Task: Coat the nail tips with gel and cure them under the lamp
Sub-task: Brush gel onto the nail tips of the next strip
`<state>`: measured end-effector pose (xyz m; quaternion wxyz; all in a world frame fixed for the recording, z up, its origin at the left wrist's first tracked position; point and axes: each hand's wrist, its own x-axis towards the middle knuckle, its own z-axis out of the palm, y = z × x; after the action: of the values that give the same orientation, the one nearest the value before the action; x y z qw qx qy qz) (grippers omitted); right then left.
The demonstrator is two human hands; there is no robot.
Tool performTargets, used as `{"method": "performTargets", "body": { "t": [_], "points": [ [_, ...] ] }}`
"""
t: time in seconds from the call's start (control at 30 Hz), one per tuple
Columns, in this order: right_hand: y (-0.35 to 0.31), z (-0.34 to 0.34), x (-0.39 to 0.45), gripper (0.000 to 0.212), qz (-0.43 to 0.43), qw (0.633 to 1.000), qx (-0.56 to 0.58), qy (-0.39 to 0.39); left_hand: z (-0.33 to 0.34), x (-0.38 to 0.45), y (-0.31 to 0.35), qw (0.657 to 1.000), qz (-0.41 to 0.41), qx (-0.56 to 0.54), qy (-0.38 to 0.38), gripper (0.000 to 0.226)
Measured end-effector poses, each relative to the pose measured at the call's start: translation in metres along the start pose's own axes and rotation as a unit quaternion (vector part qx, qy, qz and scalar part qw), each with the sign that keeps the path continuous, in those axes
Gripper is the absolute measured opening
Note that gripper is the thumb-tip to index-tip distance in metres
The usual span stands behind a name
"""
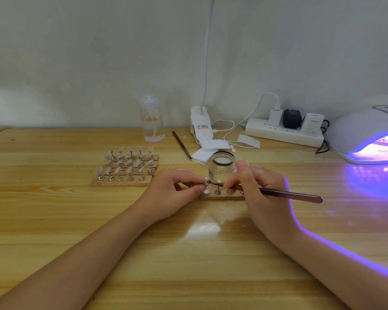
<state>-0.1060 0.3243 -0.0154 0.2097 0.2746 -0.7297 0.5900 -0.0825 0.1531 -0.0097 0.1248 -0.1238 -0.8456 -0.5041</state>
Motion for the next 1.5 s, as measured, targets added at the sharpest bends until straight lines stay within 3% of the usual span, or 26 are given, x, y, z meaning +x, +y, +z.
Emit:
{"method": "performTargets", "body": {
  "t": [0.27, 0.53, 0.83, 1.5],
  "points": [
    [-0.0023, -0.0021, -0.0017, 0.045, 0.003, 0.999, 0.036, 0.011, -0.0003, -0.0010, 0.0011, 1.000, -0.009, 0.000, 0.001, 0.025],
    [-0.0015, 0.0023, 0.0025, 0.030, -0.031, 0.999, -0.044, -0.007, -0.0001, -0.0013, 0.0014, 1.000, -0.017, 0.008, -0.005, 0.023],
    [0.0002, -0.0009, 0.0000, 0.044, -0.053, 0.998, -0.038, -0.009, -0.0003, -0.0004, 0.0012, 1.000, -0.029, 0.007, 0.002, 0.022],
    [0.0029, 0.0046, 0.0013, 0.039, -0.067, 0.994, -0.085, -0.003, -0.0003, -0.0006, 0.0010, 0.999, -0.052, 0.005, 0.015, 0.020]
  ]
}}
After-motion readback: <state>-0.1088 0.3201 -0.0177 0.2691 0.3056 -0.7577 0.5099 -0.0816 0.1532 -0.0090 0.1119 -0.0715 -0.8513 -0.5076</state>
